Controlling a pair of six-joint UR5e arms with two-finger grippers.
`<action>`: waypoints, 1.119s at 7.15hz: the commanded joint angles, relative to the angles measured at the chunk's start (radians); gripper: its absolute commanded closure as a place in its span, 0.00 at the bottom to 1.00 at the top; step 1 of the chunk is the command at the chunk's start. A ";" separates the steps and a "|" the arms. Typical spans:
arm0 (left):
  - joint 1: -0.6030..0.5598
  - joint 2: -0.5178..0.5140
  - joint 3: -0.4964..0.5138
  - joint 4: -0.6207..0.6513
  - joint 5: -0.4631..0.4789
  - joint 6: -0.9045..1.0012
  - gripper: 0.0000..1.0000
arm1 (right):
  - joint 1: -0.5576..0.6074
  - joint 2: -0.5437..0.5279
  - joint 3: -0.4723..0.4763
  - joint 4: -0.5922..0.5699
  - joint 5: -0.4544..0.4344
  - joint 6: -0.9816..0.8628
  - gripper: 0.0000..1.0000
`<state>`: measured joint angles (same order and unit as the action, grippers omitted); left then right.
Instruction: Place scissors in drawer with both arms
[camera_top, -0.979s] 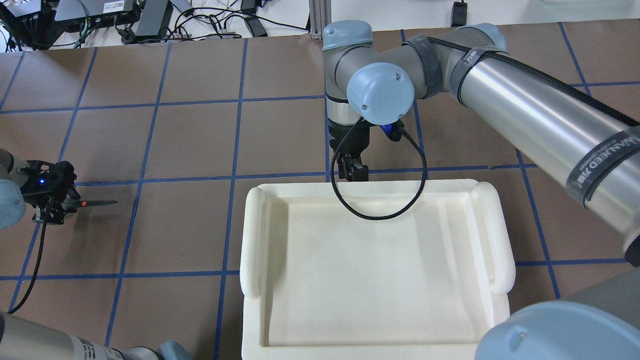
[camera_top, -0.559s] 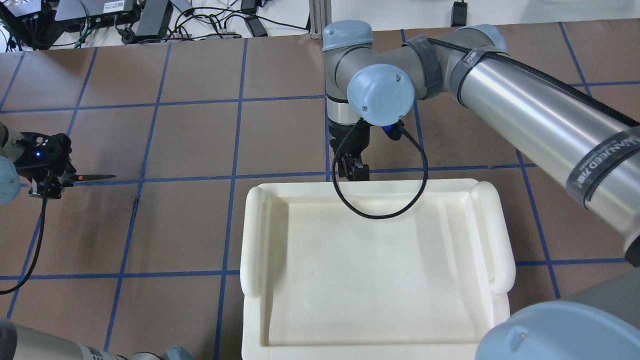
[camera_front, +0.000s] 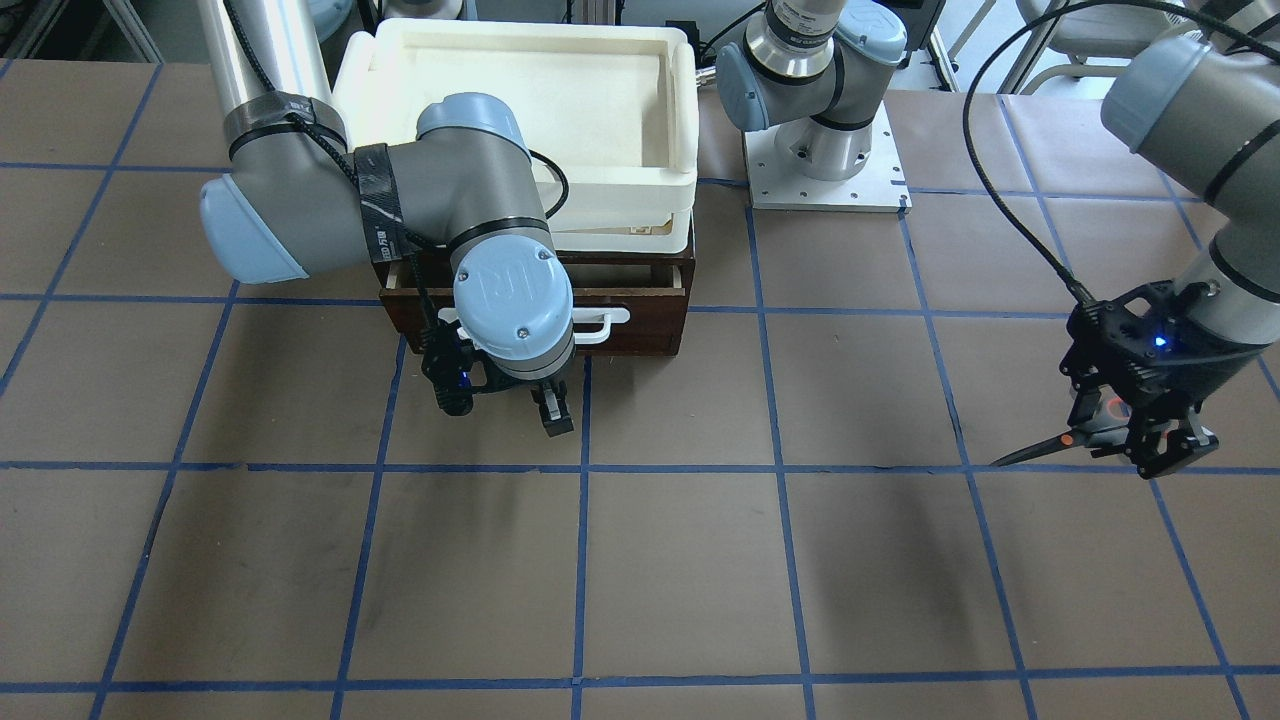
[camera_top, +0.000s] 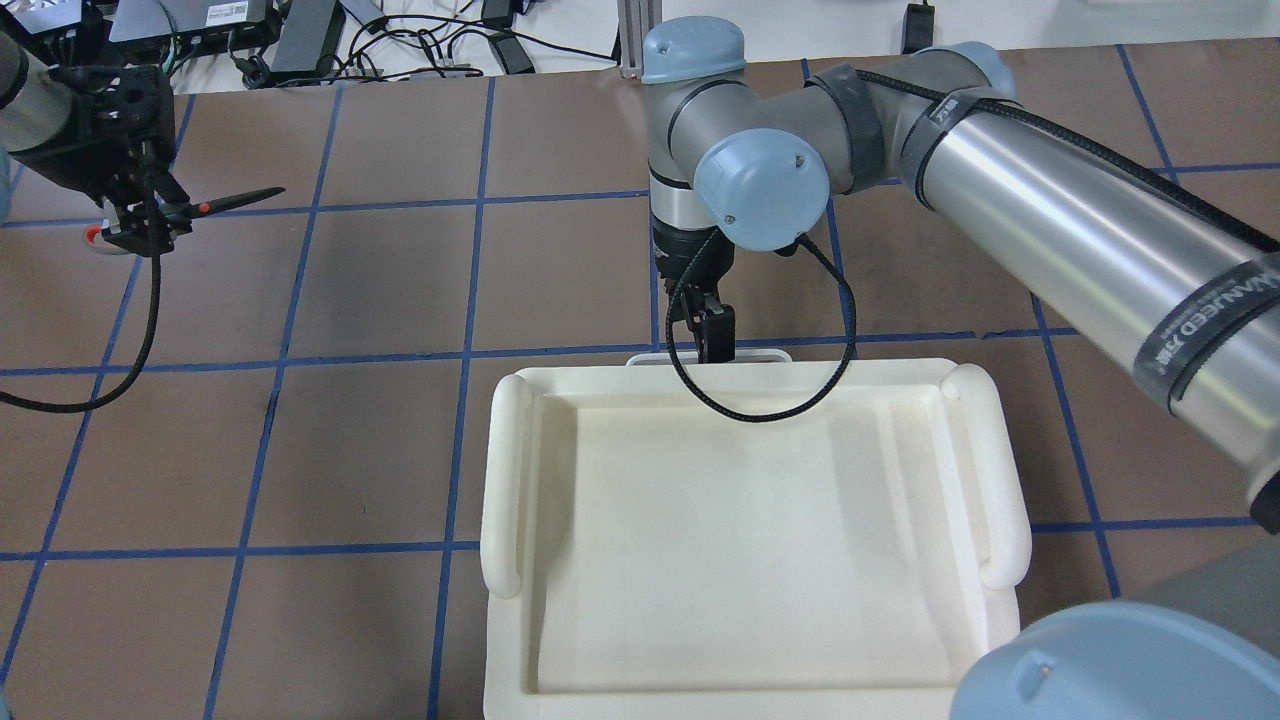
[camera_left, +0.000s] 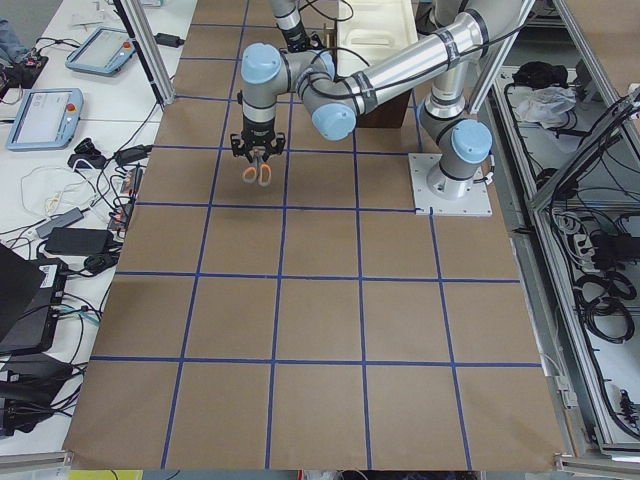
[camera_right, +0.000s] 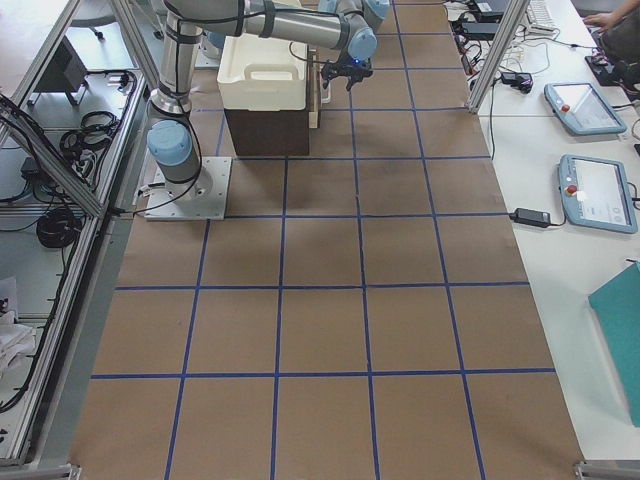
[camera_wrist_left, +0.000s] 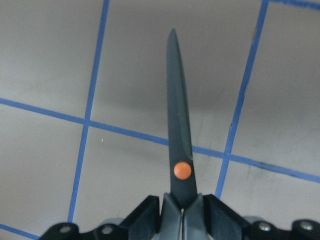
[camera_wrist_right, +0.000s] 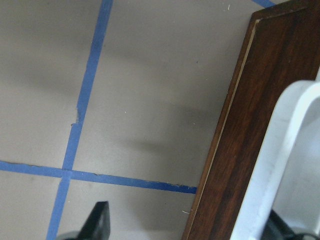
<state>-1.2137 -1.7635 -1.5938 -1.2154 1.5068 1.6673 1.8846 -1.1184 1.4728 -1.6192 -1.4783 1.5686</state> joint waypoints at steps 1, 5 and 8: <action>-0.133 0.051 0.064 -0.119 0.004 -0.243 0.95 | -0.004 0.011 -0.011 -0.024 -0.011 -0.024 0.00; -0.351 0.064 0.061 -0.150 0.068 -0.550 0.95 | -0.009 0.046 -0.068 -0.025 -0.011 -0.039 0.00; -0.357 0.075 0.058 -0.182 0.066 -0.554 0.95 | -0.015 0.069 -0.106 -0.027 -0.011 -0.062 0.00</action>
<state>-1.5682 -1.6950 -1.5364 -1.3862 1.5727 1.1153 1.8725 -1.0570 1.3813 -1.6459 -1.4896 1.5146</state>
